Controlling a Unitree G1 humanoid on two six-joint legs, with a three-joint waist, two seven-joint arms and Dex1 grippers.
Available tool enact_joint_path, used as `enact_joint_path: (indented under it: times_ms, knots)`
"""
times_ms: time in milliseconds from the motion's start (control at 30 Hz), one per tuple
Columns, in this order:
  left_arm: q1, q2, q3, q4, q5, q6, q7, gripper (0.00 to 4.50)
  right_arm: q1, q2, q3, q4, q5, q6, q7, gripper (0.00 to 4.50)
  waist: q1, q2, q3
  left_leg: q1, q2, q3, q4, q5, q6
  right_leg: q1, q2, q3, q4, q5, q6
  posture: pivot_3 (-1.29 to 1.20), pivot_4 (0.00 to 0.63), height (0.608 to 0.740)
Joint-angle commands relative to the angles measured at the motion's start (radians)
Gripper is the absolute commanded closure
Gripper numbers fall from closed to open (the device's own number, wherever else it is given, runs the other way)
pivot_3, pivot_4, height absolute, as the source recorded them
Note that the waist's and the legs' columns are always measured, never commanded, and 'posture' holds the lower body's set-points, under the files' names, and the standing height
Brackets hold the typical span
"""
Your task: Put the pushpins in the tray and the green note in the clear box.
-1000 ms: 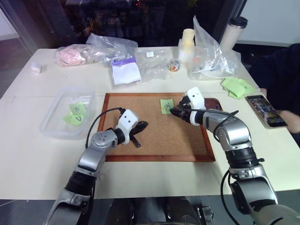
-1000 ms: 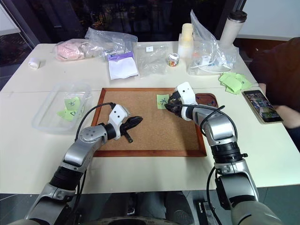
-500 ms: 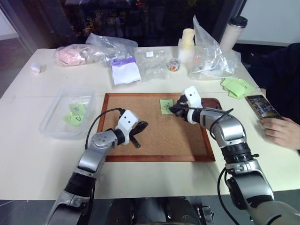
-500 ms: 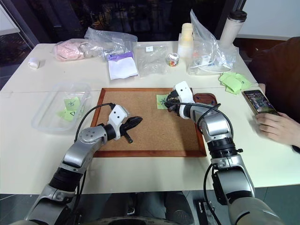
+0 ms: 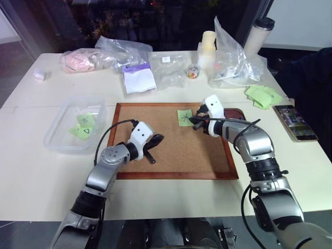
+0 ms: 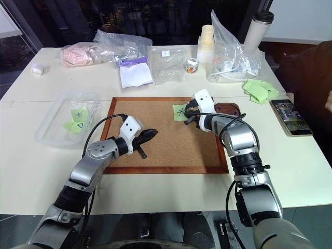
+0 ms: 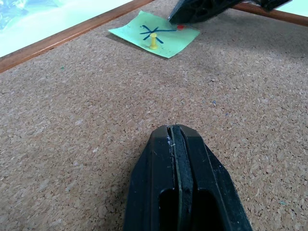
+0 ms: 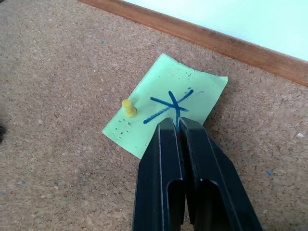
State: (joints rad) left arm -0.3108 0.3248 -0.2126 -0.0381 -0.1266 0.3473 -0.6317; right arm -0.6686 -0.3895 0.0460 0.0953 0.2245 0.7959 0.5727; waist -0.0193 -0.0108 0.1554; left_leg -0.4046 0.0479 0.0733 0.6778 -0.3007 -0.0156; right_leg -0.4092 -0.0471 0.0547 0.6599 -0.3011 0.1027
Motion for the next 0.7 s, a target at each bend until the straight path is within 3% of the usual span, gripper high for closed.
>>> enact_joint_path:
  times_ms: [33, 233, 433, 700]
  knots:
    - [0.038, 0.011, -0.026, 0.050, 0.016, 0.043, -0.012, 4.50, -0.042, -0.045, -0.074, -0.099, 0.027, 0.027, -0.015, 4.43, 0.002, 0.000, 0.000, 0.000, 0.000, 0.000, 0.000, 0.000, 0.000, 0.000, 0.000, 0.000, 0.000, 0.000, 0.000, 0.00, 0.150, 0.740]
    - [0.031, 0.009, -0.029, 0.062, 0.017, 0.037, -0.016, 4.50, -0.014, -0.122, -0.150, -0.098, 0.038, 0.037, -0.031, 4.43, 0.002, 0.000, 0.000, 0.000, 0.000, 0.000, 0.000, 0.000, 0.000, 0.000, 0.000, 0.000, -0.001, 0.000, 0.000, 0.00, 0.150, 0.740]
    - [0.019, 0.007, -0.029, 0.075, 0.018, 0.031, -0.023, 4.50, 0.016, -0.202, -0.215, 0.046, 0.017, -0.033, -0.041, 4.43, 0.002, 0.000, 0.000, 0.000, -0.001, 0.001, 0.000, 0.000, 0.000, 0.001, 0.000, 0.000, -0.001, 0.000, 0.000, 0.00, 0.150, 0.740]
    - [0.008, 0.002, -0.032, 0.081, 0.021, 0.028, -0.028, 4.50, 0.024, -0.202, -0.205, 0.242, -0.003, -0.131, -0.028, 4.43, 0.003, 0.000, 0.000, 0.000, -0.001, 0.003, 0.001, 0.000, 0.000, 0.002, 0.000, 0.000, -0.001, 0.000, 0.000, 0.00, 0.150, 0.740]
